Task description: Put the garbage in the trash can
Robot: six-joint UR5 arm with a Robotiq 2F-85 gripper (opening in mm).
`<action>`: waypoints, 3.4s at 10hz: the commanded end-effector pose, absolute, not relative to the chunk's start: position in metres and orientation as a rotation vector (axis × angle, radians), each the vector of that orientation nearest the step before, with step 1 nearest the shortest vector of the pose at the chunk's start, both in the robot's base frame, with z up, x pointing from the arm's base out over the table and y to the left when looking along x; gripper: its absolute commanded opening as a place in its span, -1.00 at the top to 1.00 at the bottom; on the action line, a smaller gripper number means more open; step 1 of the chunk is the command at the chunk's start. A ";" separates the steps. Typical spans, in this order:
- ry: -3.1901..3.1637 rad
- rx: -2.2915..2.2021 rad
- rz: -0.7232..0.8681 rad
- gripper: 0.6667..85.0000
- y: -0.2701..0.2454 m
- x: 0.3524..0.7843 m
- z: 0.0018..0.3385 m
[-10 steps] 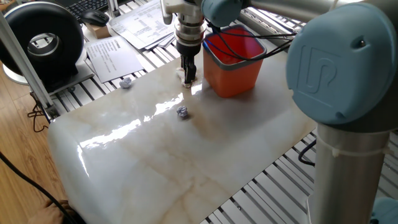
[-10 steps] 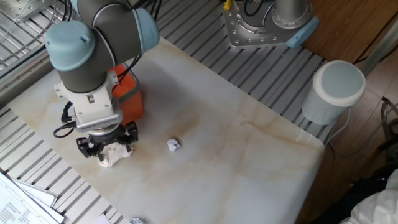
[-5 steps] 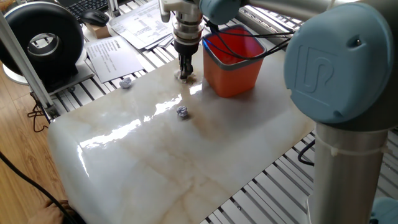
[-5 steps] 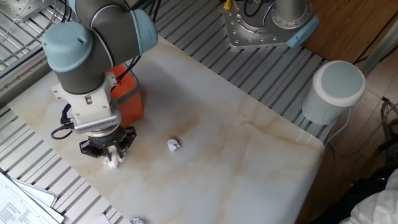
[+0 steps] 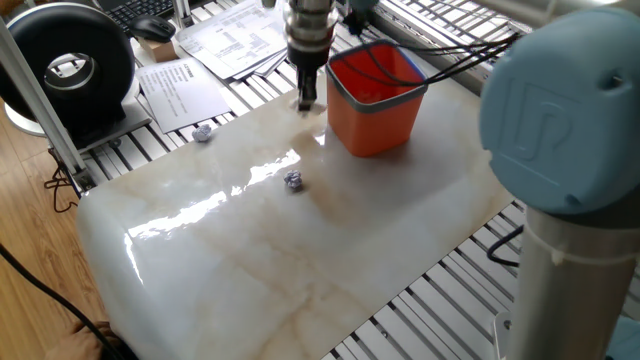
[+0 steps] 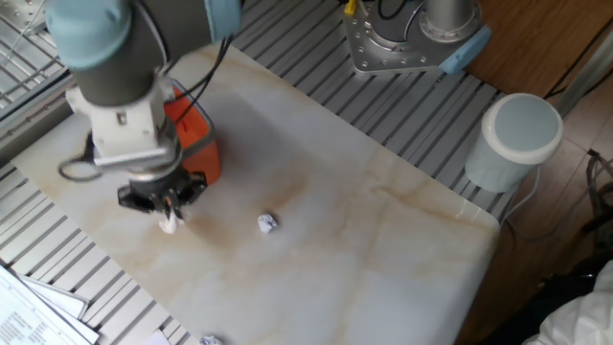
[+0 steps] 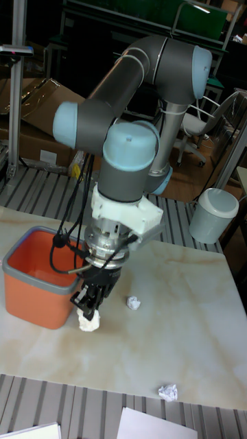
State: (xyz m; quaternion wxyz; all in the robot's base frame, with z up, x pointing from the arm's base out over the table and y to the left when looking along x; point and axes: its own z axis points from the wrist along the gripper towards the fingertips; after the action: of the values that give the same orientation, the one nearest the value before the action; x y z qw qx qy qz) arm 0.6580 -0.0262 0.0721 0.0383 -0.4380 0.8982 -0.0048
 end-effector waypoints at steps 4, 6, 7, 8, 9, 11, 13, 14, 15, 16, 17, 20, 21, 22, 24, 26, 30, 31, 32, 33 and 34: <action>2.851 -0.960 0.107 0.98 -0.001 0.659 0.112; 2.919 -0.947 0.012 0.98 -0.022 0.632 0.155; 2.929 -0.959 -0.021 0.98 -0.035 0.622 0.172; 2.937 -0.963 -0.057 0.98 -0.047 0.611 0.184; 2.941 -0.962 -0.112 0.98 -0.055 0.604 0.192; 2.914 -1.004 -0.214 0.98 -0.076 0.594 0.202; 2.834 -1.035 -0.202 0.98 -0.095 0.596 0.180; 2.805 -1.049 -0.200 0.98 -0.103 0.597 0.166; 2.792 -1.060 -0.189 0.98 -0.106 0.597 0.156; 2.795 -1.050 -0.195 0.98 -0.108 0.599 0.150; 2.759 -1.133 -0.190 -0.38 -0.107 0.603 0.146; 2.738 -1.211 -0.175 -0.91 -0.101 0.603 0.149; 2.736 -1.215 -0.171 -0.91 -0.100 0.603 0.149; 2.731 -1.218 -0.173 -0.88 -0.100 0.603 0.150; 2.717 -1.235 -0.141 -0.87 -0.090 0.606 0.151; 2.721 -1.230 -0.029 -0.64 -0.058 0.609 0.162; 2.824 -1.056 0.027 -0.26 -0.006 0.614 0.183; 2.885 -0.929 0.032 0.94 -0.008 0.611 0.182; 2.881 -0.905 0.038 0.98 -0.006 0.613 0.183; 2.891 -0.877 0.033 0.98 -0.008 0.613 0.183; 2.894 -0.855 0.050 0.87 -0.005 0.614 0.183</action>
State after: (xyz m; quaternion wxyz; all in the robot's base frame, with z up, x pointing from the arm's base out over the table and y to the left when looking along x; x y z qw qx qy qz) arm 0.6126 -0.0162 0.1777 0.0600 -0.3204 0.9454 0.0036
